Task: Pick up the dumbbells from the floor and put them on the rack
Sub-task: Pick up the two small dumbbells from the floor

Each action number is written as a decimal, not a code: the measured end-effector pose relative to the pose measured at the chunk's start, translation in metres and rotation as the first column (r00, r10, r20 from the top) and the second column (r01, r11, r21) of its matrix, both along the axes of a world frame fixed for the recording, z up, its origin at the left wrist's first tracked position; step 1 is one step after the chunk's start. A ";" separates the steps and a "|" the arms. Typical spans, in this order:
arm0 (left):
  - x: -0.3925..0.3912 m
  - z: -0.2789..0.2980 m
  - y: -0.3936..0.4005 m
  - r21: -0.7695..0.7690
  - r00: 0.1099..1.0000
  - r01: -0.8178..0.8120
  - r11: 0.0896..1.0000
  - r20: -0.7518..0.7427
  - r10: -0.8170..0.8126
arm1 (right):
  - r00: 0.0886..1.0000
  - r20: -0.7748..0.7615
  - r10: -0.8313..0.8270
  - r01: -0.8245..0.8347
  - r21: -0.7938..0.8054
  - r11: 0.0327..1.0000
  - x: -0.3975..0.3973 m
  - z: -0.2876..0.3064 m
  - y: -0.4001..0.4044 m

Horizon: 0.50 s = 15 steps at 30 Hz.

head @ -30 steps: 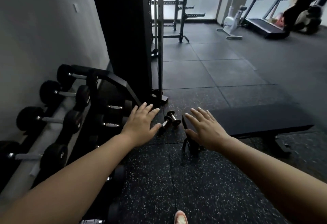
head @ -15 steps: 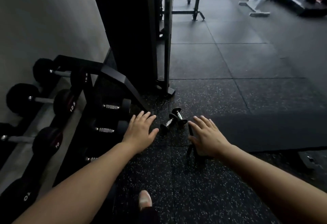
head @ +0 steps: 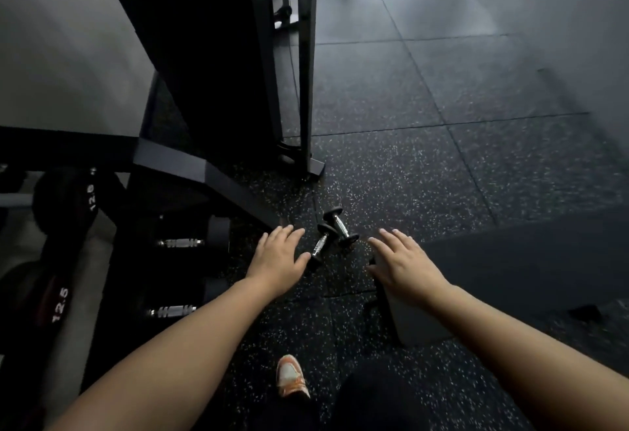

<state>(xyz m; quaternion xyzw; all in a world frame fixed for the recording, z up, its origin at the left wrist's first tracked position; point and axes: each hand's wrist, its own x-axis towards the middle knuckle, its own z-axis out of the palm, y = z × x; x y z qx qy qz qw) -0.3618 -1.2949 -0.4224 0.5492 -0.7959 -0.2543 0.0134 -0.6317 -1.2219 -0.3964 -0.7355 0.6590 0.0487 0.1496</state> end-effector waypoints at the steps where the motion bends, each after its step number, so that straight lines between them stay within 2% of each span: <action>1: -0.005 -0.008 -0.013 0.026 1.000 -0.001 1.000 0.006 0.001 | 1.000 -0.001 -0.003 0.003 0.010 1.000 -0.003 -0.008 -0.013; 8: -0.045 -0.083 -0.107 0.149 0.998 -0.011 0.989 0.062 0.002 | 1.000 0.019 -0.006 0.004 0.103 0.995 -0.036 -0.082 -0.121; 15: -0.094 -0.211 -0.193 0.288 0.989 -0.099 0.953 0.137 0.061 | 0.995 0.026 0.096 -0.100 0.278 0.955 -0.076 -0.220 -0.231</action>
